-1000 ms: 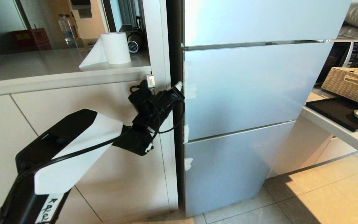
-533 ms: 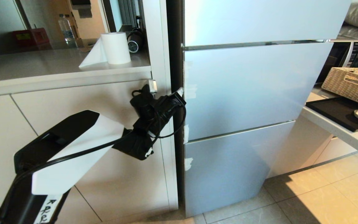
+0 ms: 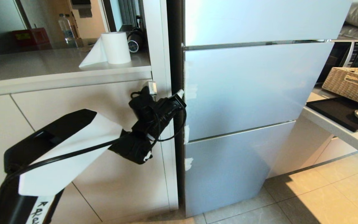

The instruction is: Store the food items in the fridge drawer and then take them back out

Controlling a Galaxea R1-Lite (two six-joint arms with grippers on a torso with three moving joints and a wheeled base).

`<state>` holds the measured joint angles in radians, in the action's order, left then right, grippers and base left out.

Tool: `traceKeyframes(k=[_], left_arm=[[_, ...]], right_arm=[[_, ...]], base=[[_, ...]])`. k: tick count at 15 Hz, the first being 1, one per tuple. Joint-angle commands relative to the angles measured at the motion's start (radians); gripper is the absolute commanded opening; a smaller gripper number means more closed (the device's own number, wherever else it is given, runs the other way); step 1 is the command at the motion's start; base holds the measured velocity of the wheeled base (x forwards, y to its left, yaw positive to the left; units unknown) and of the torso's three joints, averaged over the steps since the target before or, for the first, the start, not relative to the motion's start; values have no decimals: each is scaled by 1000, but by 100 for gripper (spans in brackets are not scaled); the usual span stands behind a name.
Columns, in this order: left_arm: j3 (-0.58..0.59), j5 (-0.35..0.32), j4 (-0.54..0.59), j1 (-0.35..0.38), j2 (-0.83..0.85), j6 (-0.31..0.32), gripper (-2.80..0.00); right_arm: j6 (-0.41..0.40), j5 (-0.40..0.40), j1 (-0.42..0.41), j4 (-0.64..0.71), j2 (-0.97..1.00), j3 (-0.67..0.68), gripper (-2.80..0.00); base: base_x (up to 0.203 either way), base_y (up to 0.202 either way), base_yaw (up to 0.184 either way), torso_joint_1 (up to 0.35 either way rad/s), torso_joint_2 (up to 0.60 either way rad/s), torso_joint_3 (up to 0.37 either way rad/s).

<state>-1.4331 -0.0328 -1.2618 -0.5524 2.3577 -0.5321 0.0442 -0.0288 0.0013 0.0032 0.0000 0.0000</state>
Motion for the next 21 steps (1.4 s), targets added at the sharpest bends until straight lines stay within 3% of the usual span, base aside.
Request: traceKeyframes(k=[1, 3, 6, 9, 11, 15, 21], left_arm=[[61, -7, -39, -15, -30, 59, -280], [131, -7, -119, -42, -36, 134, -280], [156, 11, -128, -51, -58, 150, -280], [260, 39, -132, -48, -136, 158, -280], [281, 80, -133, -18, -176, 172, -280], [169, 104, -127, 38, -139, 179, -280], [-111, 98, -81, 88, 33, 178, -280]], right_arm=[[0, 0, 0, 0, 2, 0, -280], [0, 0, 0, 0, 0, 0, -280], [0, 0, 0, 0, 1, 0, -280], [0, 0, 0, 0, 0, 0, -280], [0, 0, 0, 0, 1, 0, -280], [0, 0, 0, 0, 0, 0, -280], [0, 0, 0, 0, 1, 0, -280]], base=[[0, 0, 0, 0, 0, 0], [0, 0, 0, 0, 0, 0], [0, 0, 0, 0, 0, 0], [0, 0, 0, 0, 0, 0], [0, 0, 0, 0, 0, 0], [0, 0, 0, 0, 0, 0], [0, 0, 0, 0, 0, 0]])
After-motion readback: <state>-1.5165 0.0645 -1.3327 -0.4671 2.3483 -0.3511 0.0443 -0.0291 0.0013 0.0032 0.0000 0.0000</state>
